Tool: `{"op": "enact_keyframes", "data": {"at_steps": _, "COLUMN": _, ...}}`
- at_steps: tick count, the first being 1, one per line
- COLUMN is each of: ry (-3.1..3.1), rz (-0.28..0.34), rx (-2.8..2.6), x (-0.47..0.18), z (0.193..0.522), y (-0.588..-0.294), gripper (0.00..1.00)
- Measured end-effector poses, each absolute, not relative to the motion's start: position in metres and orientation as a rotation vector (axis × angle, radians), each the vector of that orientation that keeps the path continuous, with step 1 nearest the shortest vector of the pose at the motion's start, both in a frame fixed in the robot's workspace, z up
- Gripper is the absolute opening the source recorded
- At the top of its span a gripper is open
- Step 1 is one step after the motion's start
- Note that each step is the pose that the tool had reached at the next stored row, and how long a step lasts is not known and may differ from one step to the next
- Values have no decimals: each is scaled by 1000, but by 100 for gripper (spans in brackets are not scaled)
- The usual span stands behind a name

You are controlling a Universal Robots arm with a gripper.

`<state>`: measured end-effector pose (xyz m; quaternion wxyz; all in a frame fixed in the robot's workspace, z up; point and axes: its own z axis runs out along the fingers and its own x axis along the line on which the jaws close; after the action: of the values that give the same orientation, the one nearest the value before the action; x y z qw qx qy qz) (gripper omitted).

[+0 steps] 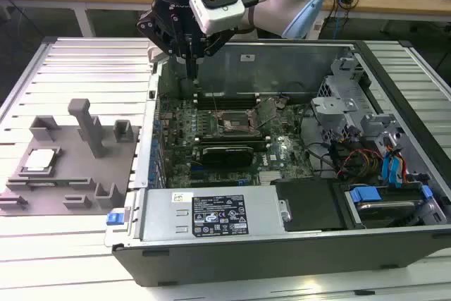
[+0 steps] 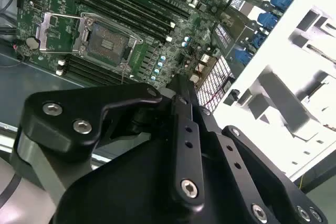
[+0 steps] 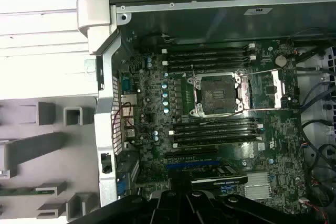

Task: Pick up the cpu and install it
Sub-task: 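Reach for the cpu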

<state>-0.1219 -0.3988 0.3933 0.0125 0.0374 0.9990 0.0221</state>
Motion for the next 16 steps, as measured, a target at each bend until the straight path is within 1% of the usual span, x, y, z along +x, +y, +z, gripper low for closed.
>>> {"op": "enact_keyframes", "data": {"at_steps": 16, "ry": 3114, "rz": 69, "rx": 117, "x": -127, "z": 393, "y": -399, "gripper": 11}}
